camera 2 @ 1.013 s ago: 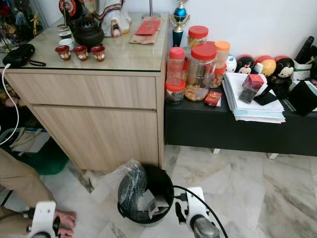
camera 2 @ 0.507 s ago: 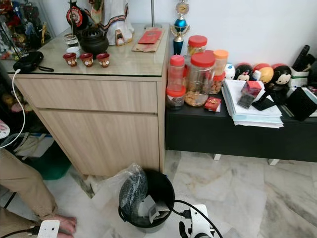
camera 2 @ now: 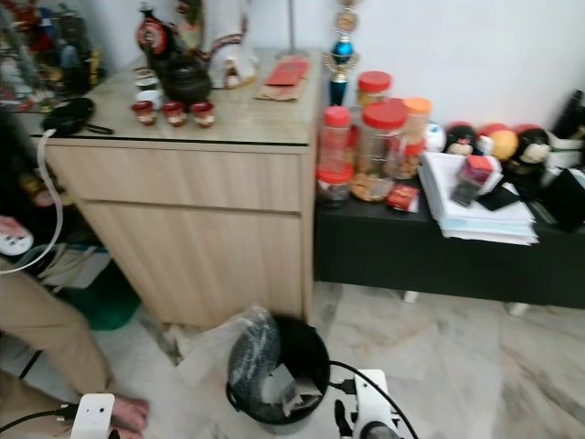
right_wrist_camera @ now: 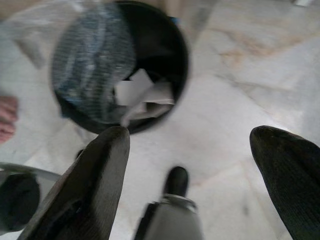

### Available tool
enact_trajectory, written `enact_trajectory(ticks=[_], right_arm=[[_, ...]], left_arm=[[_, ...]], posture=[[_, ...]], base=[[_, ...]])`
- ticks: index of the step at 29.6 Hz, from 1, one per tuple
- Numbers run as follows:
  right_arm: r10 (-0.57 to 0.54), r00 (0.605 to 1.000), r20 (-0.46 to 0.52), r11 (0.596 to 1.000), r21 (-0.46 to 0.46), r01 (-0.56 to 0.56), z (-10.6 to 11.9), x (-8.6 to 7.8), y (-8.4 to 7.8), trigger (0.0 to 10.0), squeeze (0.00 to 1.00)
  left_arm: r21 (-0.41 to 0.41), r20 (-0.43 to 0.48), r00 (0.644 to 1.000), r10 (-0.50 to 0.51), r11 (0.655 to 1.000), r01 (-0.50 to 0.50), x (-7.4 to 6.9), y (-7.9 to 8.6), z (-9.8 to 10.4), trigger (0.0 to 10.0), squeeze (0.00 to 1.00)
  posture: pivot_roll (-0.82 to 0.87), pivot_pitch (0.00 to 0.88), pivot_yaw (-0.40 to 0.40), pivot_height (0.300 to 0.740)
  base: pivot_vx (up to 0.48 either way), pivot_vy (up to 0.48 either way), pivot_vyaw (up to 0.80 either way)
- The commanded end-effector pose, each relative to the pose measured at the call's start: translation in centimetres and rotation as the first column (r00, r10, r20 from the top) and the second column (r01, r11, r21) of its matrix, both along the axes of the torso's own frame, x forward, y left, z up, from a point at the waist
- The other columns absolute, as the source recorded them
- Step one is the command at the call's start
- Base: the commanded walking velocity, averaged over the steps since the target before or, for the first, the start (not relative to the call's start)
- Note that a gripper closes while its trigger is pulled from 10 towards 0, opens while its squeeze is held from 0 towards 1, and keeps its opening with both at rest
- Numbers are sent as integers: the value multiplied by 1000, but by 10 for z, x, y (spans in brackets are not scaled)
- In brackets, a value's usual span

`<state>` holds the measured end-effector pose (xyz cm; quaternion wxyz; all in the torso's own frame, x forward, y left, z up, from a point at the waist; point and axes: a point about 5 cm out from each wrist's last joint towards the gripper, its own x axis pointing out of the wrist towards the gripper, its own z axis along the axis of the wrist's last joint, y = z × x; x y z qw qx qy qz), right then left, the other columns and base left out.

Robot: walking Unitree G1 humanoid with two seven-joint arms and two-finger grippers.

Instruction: Picking trash to rubbish bin

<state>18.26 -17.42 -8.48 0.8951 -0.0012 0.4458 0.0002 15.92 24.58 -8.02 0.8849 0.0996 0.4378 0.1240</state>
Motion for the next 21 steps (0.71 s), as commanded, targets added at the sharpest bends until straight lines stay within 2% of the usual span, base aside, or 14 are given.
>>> enact_trajectory(ticks=[1, 8, 18, 21], right_arm=[[-4, 1000, -10, 1000, 16, 4, -2, -3, 6, 10000, 0], [0, 1000, -11, 1000, 17, 0, -2, -3, 6, 10000, 0], [5, 1000, -1, 1000, 19, -5, 0, 1, 8, 10000, 0], [7, 1000, -1, 1000, 18, -7, 0, 1, 7, 10000, 0]], left_arm=[[9, -10, 1000, -1, 1000, 1, -2, 3, 0, 10000, 0], [11, -9, 1000, -1, 1000, 1, -2, 4, 0, 10000, 0], [5, -3, 1000, 4, 1000, -4, 1, 2, 1, 10000, 0], [3, -5, 1000, 8, 1000, -8, 0, 2, 0, 10000, 0]], posture=[[6, 0, 44, 740], [8, 0, 42, 740], [9, 0, 37, 740], [11, 0, 33, 740]], base=[[0, 420, 0], [0, 410, 0], [0, 0, 0], [0, 467, 0]])
